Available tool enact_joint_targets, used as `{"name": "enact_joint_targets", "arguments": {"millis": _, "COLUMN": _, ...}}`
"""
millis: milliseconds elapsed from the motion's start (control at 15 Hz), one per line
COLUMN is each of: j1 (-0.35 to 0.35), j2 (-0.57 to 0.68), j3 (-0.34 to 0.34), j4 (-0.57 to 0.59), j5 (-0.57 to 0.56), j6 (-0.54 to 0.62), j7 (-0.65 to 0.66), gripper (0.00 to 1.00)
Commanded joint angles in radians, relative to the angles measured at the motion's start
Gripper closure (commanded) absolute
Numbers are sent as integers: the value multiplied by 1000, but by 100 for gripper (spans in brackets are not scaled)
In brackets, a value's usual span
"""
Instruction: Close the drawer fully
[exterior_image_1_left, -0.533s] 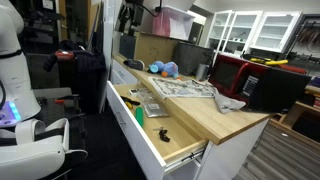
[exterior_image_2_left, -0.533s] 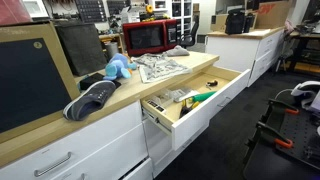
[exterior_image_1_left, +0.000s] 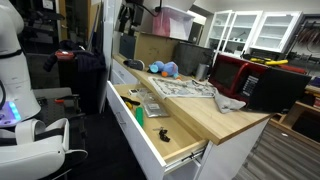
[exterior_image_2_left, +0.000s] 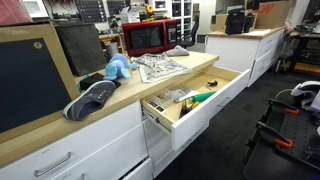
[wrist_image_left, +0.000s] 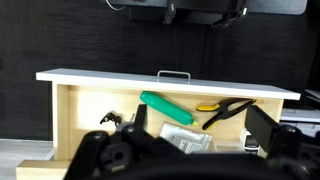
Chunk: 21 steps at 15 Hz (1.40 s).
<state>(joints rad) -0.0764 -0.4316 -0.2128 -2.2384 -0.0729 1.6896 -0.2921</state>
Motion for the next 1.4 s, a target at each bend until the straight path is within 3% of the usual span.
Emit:
{"name": "enact_joint_targets", "arguments": {"millis": 0, "j1": -10, "j2": 2, "j3": 8, "j4": 2, "j5": 3, "j6": -2, "j7": -3, "gripper": 0}}
{"name": "enact_joint_targets", "arguments": {"millis": 333, "j1": -10, "j2": -4, "j3": 9, "j4": -21, "j5": -4, "j6": 18, "j7": -7, "gripper": 0}}
{"name": "enact_joint_targets", "arguments": {"millis": 933, "j1": -81, "j2": -13, "j3": -24, "j4": -359, "j5": -14, "j6": 508, "j7": 14, "gripper": 0}}
{"name": "enact_joint_targets", "arguments": {"millis": 1333, "j1": -169, "j2": 137, "j3": -45, "j4": -462, "j5": -91, "j6": 819, "j7": 49, "gripper": 0}}
